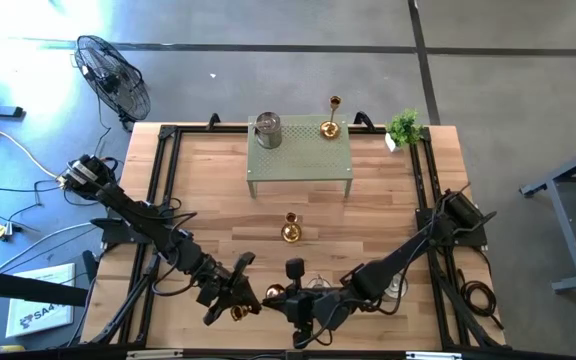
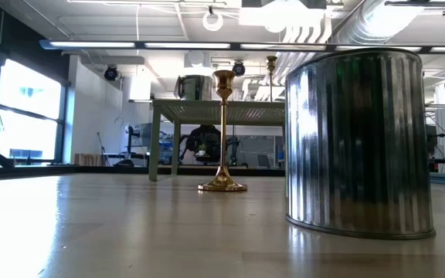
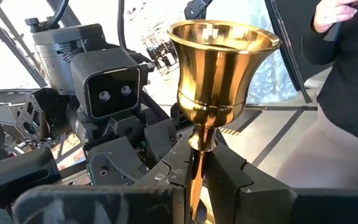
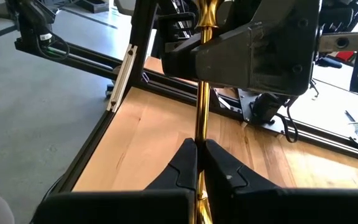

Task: Pick & Place candle stick holders
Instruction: Put the bottom gold candle holder on the shelf

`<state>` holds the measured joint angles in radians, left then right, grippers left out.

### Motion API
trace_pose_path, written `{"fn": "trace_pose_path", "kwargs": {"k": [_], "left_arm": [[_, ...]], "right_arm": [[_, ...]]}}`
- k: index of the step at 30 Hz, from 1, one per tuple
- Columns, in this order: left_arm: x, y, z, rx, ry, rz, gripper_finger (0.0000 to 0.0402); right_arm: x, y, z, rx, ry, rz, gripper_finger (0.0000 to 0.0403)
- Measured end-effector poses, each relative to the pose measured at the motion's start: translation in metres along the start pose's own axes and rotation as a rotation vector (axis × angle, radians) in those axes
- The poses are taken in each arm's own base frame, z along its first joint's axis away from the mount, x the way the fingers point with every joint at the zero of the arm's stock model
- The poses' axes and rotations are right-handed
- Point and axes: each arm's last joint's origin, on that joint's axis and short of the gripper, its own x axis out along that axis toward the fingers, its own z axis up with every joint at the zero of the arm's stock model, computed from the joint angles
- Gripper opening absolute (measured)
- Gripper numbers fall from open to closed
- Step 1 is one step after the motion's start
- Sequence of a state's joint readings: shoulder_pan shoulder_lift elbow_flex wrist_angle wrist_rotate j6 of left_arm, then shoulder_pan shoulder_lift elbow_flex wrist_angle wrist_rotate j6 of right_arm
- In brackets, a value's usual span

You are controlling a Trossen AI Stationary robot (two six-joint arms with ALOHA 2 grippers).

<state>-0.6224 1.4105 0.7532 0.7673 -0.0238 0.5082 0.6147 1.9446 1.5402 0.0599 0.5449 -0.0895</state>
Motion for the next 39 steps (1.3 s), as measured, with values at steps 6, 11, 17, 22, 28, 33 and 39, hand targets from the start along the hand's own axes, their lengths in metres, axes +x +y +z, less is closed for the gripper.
{"fn": "trace_pose_path", "kwargs": {"k": [6, 11, 17, 22, 28, 33, 39], "left_arm": [[0.0, 0.0, 0.0, -0.019, -0.002, -0.002, 0.0043], [0.0, 0.0, 0.001, -0.039, -0.01, -0.005, 0.0107], [0.0, -0.001, 0.0, -0.046, -0.015, -0.044, 0.0204], [0.0, -0.004, -0.004, -0.046, 0.028, -0.081, 0.0244], [-0.001, -0.006, -0.008, -0.047, 0.068, -0.102, 0.025], [-0.001, -0.006, -0.008, -0.067, 0.073, -0.103, 0.025], [-0.001, -0.007, -0.01, -0.157, 0.093, -0.107, 0.025]], "right_arm": [[0.0, 0.0, -0.001, -0.003, 0.007, 0.006, 0.0001], [-0.001, 0.002, -0.001, -0.005, 0.007, 0.018, 0.0001], [-0.001, 0.001, -0.001, -0.006, 0.007, 0.015, 0.0001], [-0.002, 0.003, 0.0, -0.019, 0.005, -0.001, 0.0001], [-0.013, 0.012, 0.004, -0.039, 0.001, -0.041, 0.0001], [-0.031, 0.021, 0.009, -0.064, 0.013, -0.112, 0.0001], [-0.06, 0.034, 0.02, -0.086, -0.004, -0.203, 0.0001]]}}
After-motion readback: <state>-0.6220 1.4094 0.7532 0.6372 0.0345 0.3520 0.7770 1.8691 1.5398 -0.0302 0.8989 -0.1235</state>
